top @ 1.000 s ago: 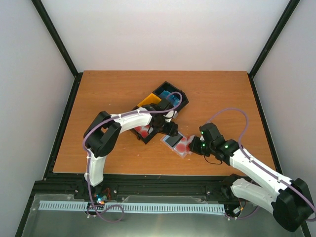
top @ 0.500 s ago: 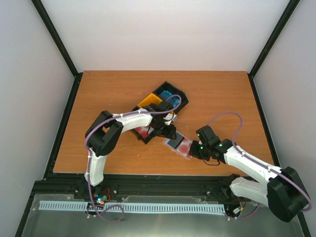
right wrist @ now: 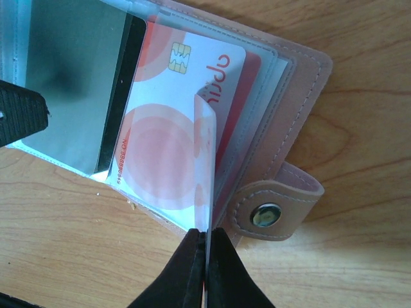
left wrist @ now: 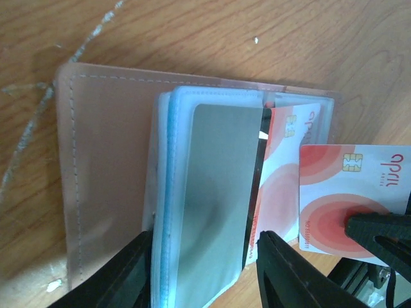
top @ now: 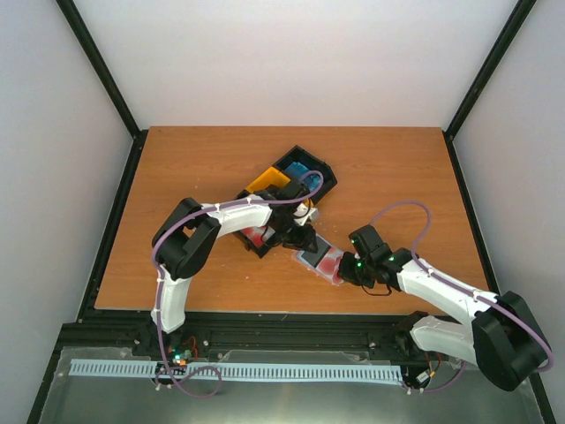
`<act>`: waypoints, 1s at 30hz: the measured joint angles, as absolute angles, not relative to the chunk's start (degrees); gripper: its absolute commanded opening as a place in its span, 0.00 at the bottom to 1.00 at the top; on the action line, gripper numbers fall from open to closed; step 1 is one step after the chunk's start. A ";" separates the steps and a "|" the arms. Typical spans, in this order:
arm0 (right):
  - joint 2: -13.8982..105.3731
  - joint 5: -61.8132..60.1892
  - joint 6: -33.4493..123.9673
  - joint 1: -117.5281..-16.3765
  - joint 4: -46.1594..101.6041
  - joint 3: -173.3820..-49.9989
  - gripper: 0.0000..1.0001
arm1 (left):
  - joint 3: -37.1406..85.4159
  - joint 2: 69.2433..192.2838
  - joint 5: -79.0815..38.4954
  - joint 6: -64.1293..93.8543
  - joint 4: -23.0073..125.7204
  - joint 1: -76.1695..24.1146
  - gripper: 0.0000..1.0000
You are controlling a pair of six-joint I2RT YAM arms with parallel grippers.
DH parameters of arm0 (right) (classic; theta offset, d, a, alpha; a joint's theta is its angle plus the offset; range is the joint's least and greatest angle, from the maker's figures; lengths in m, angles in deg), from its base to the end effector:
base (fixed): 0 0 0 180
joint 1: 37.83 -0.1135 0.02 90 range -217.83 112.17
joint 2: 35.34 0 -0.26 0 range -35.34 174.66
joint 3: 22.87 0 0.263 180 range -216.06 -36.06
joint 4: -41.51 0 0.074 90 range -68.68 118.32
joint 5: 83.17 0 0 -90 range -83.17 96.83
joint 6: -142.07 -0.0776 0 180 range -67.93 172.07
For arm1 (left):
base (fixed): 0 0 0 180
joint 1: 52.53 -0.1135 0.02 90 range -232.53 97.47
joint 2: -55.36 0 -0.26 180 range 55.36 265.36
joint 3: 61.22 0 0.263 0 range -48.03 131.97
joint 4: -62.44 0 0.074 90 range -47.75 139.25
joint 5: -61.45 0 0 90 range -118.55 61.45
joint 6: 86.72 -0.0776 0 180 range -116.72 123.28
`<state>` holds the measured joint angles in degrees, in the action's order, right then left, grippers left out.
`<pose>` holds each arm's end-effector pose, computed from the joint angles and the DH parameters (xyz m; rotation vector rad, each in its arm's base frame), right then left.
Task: Put the credit cards into the card holder
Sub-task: Turn over the card slot in the card holder.
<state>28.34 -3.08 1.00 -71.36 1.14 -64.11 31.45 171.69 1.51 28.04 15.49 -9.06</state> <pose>0.1731 0.1307 0.1123 0.3735 2.8109 0.6432 0.2803 -0.3193 0.1078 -0.6181 -2.9126 0.9462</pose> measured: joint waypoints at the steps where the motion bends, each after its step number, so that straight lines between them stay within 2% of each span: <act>1: 28.38 -3.06 0.98 -71.36 1.16 -64.11 0.03 | 31.23 171.69 1.88 28.08 15.69 -9.06 0.41; 18: 28.25 -3.00 0.50 -71.36 1.16 -64.07 0.03 | 29.66 170.18 12.15 28.19 18.07 -9.04 0.41; 30: 27.97 -2.84 0.17 -71.36 1.18 -63.93 0.03 | 28.94 168.11 13.07 28.19 18.64 -9.04 0.27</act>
<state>27.97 -2.84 0.17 -71.36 1.18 -63.93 28.94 168.11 13.07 28.19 18.64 -9.04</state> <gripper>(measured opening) 0.030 0.290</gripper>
